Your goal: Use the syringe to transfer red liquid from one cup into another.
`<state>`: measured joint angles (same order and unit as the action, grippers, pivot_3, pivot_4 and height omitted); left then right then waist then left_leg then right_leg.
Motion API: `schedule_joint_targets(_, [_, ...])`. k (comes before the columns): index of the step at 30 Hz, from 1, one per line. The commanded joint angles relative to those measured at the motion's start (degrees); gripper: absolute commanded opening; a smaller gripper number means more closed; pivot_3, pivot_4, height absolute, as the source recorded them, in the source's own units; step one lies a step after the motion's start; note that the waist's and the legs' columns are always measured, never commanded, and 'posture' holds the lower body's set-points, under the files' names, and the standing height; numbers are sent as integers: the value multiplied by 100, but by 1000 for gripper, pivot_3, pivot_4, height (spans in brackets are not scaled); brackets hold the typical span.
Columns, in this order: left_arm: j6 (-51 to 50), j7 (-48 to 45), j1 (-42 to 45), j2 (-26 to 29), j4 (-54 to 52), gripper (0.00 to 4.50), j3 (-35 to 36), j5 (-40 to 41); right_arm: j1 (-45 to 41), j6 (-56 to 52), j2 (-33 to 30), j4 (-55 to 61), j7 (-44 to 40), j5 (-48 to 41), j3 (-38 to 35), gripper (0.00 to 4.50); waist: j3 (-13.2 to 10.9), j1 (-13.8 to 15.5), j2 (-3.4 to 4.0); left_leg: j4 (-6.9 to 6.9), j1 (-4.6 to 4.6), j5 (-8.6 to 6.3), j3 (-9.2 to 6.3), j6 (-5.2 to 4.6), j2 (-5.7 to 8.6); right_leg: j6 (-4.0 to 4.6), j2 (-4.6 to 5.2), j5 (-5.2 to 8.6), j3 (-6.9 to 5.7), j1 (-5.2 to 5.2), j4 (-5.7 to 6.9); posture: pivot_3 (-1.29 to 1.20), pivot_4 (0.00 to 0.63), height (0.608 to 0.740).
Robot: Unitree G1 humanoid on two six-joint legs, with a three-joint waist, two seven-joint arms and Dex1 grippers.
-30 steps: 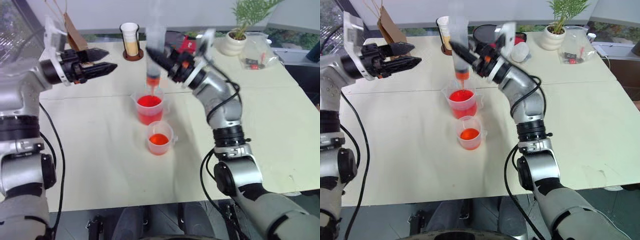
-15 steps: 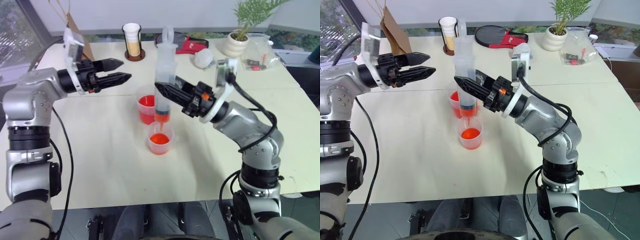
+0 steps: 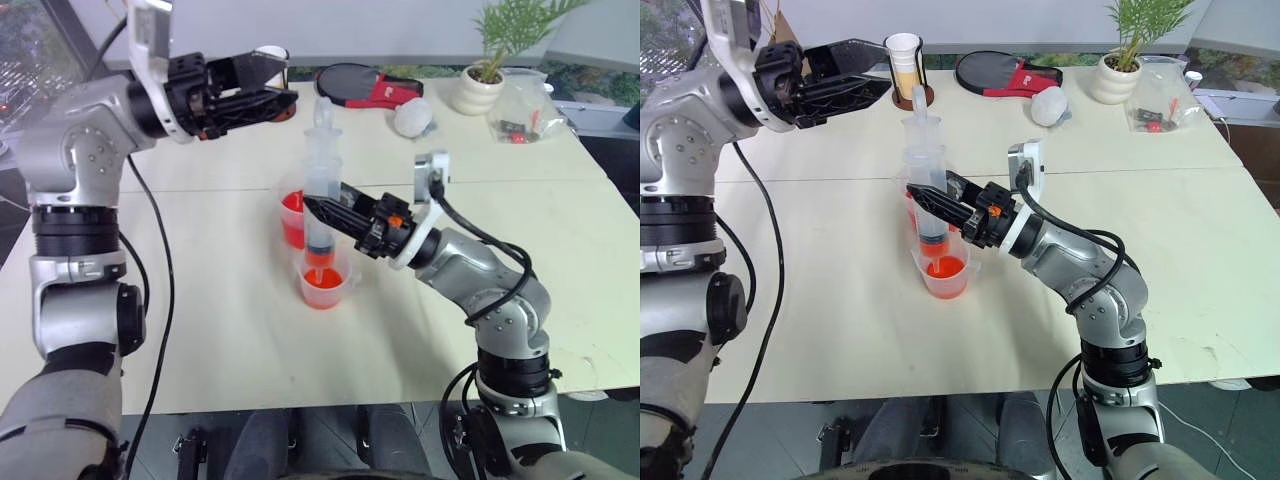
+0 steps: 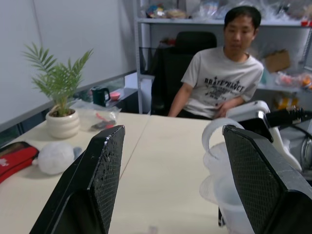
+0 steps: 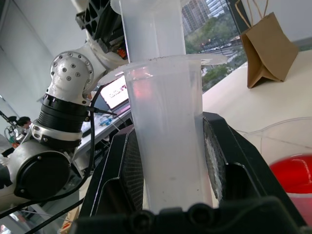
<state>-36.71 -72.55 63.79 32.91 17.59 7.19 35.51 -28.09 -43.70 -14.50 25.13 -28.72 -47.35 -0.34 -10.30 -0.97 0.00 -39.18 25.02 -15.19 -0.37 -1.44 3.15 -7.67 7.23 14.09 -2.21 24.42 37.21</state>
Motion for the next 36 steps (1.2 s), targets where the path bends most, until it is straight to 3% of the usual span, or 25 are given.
schedule_joint_targets(1, [145, -106, 138, -57, -84, 3270, -138, -32, -3, 165, -6, 243, -14, -5, 16, 1370, 0, 10, 0, 0, 0, 0, 0, 0, 0, 0, 0, 0, 0, 0, 0, 0, 150, 740])
schedule_joint_targets(9, [432, -133, 135, -240, 63, 3270, -362, -218, 10, 221, -12, 247, 10, 18, 34, 1370, 0, 18, 0, 0, 0, 0, 0, 0, -1, 0, -1, 0, 1, 0, -1, 0, 150, 740])
schedule_joint_targets(12, [608, -100, 209, -362, 187, 2429, -388, -284, 12, 227, -30, 244, -26, 58, 68, 1370, 0, 20, 0, -1, 0, 0, 0, 0, -1, 0, -1, 0, 2, -1, -1, 0, 150, 740])
schedule_joint_targets(17, [622, -178, 260, -455, 202, 49, -390, -244, 53, 241, -82, 238, -86, 130, 75, 1370, 0, 14, 0, 0, 0, 0, 0, 0, 0, 0, -1, 0, 2, 0, -1, 0, 150, 740])
schedule_joint_targets(28, [88, -595, -246, -380, -564, 49, -728, -101, 32, 393, -222, 177, -181, 245, 20, 1370, 0, 13, 0, 0, 0, 0, 0, 0, -2, 0, -3, 0, 5, 0, -2, 0, 150, 740])
schedule_joint_targets(36, [271, -567, -698, -497, -766, 49, -1072, -374, -291, 655, -441, -114, -388, 468, -178, 1370, 0, 21, 0, -1, 0, 0, 0, 0, -2, 0, -3, 0, 7, -1, -3, 0, 150, 740])
